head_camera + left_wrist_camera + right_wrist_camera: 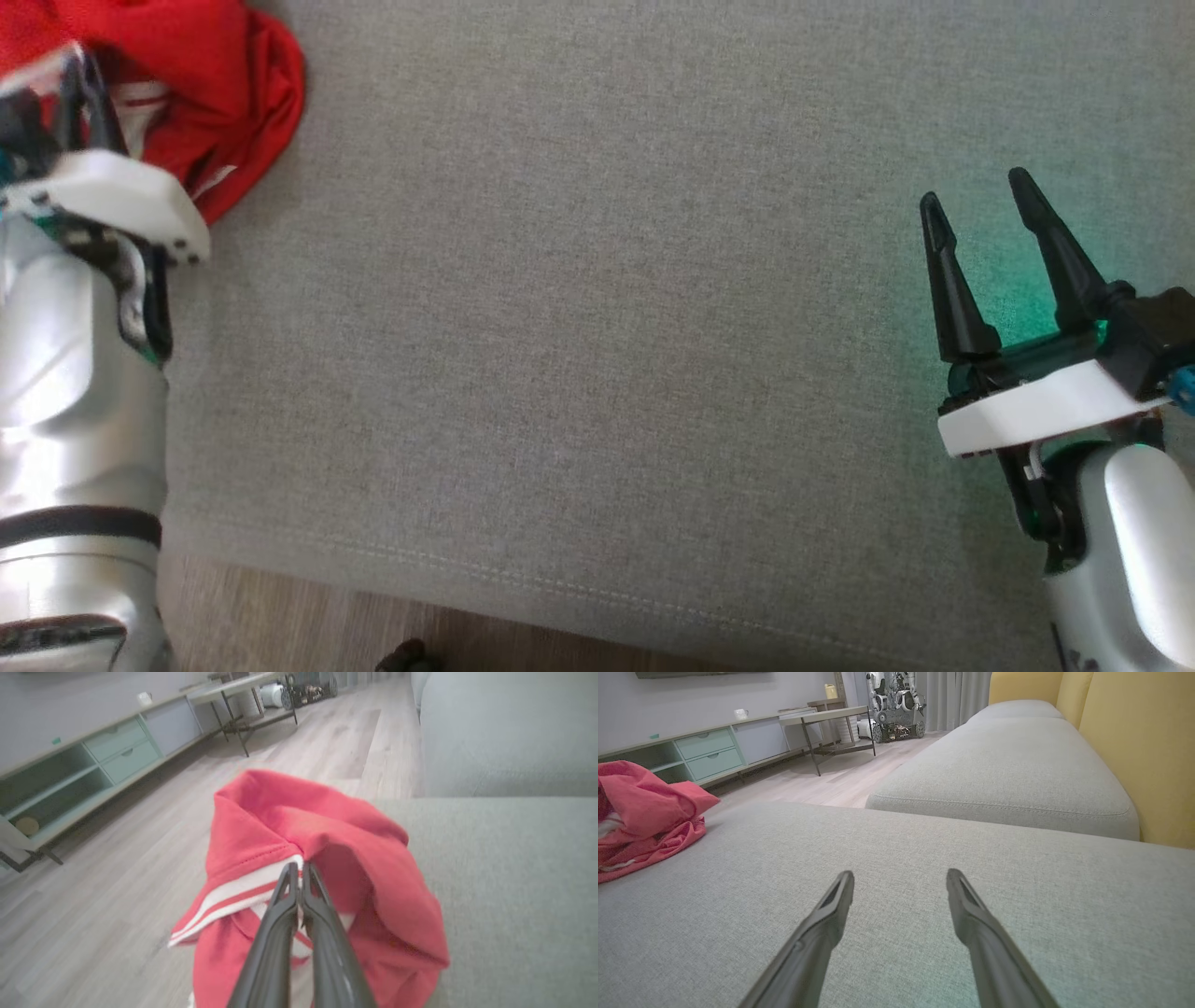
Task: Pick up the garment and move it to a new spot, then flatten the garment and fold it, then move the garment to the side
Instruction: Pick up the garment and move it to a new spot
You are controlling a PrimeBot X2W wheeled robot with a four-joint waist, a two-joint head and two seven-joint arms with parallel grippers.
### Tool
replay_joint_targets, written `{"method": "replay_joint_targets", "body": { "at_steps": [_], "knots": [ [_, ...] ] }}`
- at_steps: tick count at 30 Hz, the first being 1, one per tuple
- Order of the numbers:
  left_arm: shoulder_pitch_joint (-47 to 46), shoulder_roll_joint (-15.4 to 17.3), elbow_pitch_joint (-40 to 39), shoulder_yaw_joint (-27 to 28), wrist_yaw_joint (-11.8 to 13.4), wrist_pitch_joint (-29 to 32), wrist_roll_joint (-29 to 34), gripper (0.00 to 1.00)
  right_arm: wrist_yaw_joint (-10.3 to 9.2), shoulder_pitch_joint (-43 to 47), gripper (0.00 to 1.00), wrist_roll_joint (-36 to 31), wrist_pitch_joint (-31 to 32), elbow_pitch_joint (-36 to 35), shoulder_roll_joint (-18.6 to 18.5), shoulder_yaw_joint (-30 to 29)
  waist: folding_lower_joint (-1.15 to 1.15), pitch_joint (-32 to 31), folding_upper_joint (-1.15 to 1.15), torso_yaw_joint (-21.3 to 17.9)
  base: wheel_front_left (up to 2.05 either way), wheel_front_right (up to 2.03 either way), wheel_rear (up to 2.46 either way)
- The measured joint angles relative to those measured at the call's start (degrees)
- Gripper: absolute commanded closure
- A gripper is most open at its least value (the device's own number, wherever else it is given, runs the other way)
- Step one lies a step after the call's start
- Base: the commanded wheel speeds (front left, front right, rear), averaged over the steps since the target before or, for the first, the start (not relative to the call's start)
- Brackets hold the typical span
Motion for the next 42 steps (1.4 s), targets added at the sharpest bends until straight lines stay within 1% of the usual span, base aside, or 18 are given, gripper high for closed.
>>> {"method": "replay_joint_targets", "body": {
  "at_steps": [5, 12, 17, 21, 24, 25, 29, 34, 39, 41, 42],
  "knots": [
    [0.8, 0.4, -10.3, -0.7, 0.4, 0.0, 0.5, 1.00, 0.00, 0.1, 0.00, 0.5, -0.1, 0.9, 0.7, -0.4, 0.00, -1.9, 0.00, 0.2, 0.00, 0.00, 0.00],
    [5.1, 0.6, -26.8, -2.7, 0.3, 0.0, 1.5, 1.00, 0.00, 0.5, 0.00, 0.5, -1.3, 2.3, 2.0, -1.4, 0.00, -6.6, 0.00, -0.1, 0.00, 0.00, 0.00],
    [9.0, 0.7, -36.0, -5.6, -1.4, 0.0, 2.4, 1.00, 0.00, 3.1, 0.00, 0.6, -2.2, 3.2, 3.6, -1.6, 0.00, -10.7, 0.00, -1.5, 0.00, 0.00, 0.00],
    [13.7, -0.4, -43.5, -8.2, -2.5, 1.1, 1.8, 1.00, 0.00, 5.4, 0.00, 1.0, -2.6, 3.7, 4.9, -2.7, 0.00, -13.4, 0.00, -3.8, 0.00, 0.00, 0.00],
    [18.0, -2.7, -47.9, -10.8, -4.1, 4.0, -0.8, 1.00, 0.00, 6.9, 0.00, 1.0, -2.6, 3.7, 5.5, -3.5, 0.00, -15.0, 0.00, -6.1, 0.00, 0.00, 0.00],
    [19.5, -3.4, -49.1, -12.0, -4.2, 4.8, -1.1, 1.00, 0.00, 7.4, 0.00, 1.0, -2.6, 3.5, 5.6, -3.7, 0.00, -15.4, 0.00, -7.0, 0.00, 0.00, 0.00],
    [24.3, -5.5, -52.0, -15.6, -5.3, 8.0, -2.9, 1.00, 0.00, 9.1, 0.00, 1.0, -2.6, 2.6, 6.6, -4.8, 0.00, -16.7, 0.00, -10.7, 0.00, 0.00, 0.00],
    [26.1, -7.7, -51.9, -21.8, -6.2, 9.7, -4.6, 1.00, 0.00, 9.8, 0.00, 1.4, -2.6, 1.8, 7.1, -4.9, 0.00, -16.9, 0.00, -15.9, 0.00, 0.00, 0.00],
    [24.5, -8.7, -49.6, -27.2, -6.3, 10.1, -4.7, 1.00, 0.00, 9.7, 0.00, 1.8, -2.7, 1.1, 7.6, -4.2, 0.00, -15.8, 0.00, -21.7, 0.00, 0.00, 0.00],
    [22.2, -8.8, -48.7, -29.5, -6.7, 10.1, -5.4, 1.00, 0.00, 9.6, 0.00, 2.2, -3.2, 1.0, 7.8, -3.9, 0.00, -14.9, 0.00, -24.1, 0.00, 0.00, 0.00],
    [19.3, -8.9, -47.9, -31.8, -6.8, 10.1, -5.8, 1.00, 0.00, 9.5, 0.00, 2.6, -3.7, 1.1, 7.8, -3.3, 0.00, -13.8, 0.00, -26.5, 0.00, 0.00, 0.00]
  ]
}}
